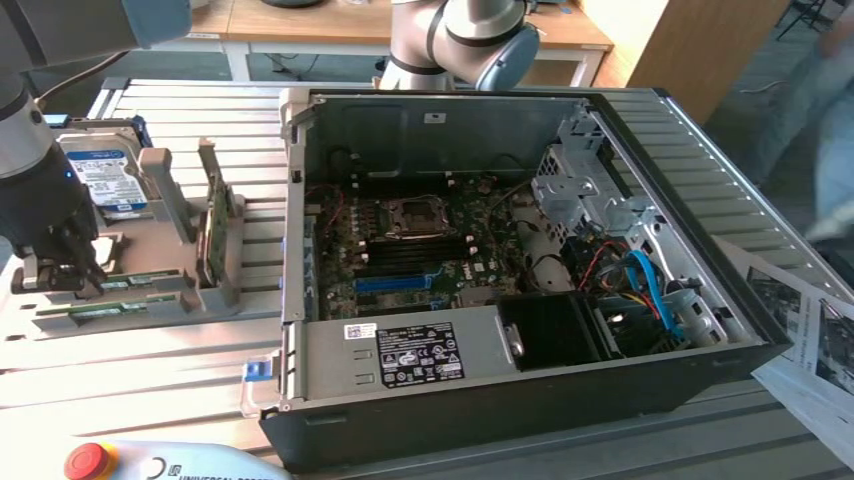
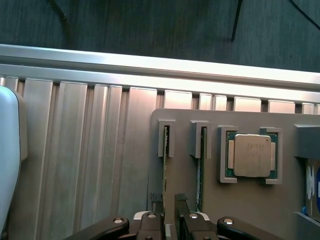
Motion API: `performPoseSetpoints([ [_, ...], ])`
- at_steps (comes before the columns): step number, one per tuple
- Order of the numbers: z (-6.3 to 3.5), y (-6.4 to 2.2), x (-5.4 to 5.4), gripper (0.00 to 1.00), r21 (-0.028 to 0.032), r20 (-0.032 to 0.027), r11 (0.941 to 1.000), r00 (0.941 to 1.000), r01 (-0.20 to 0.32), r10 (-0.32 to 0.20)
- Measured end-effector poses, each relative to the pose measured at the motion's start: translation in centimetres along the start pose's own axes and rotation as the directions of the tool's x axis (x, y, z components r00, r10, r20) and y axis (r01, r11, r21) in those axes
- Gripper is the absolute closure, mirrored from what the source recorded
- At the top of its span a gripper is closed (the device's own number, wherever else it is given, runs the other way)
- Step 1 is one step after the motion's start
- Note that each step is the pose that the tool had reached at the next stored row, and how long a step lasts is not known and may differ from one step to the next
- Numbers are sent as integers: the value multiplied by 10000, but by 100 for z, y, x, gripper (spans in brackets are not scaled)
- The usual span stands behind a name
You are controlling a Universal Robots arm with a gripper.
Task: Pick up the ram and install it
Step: 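Pick up the ram and move it above insertion slot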
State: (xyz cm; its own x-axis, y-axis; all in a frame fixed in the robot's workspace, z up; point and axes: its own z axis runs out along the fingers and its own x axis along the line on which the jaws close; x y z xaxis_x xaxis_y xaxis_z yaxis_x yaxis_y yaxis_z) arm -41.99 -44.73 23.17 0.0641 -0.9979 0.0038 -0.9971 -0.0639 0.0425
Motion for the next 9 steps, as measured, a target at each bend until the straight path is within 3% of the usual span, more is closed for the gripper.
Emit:
performPoseSetpoints([
  [3,3,-1,0,76,18,-181,10000,9998,-7,7],
  [4,3,-1,1,76,17,-212,10000,9998,-8,8],
  [9,3,-1,1,76,17,-212,10000,9998,-7,7],
])
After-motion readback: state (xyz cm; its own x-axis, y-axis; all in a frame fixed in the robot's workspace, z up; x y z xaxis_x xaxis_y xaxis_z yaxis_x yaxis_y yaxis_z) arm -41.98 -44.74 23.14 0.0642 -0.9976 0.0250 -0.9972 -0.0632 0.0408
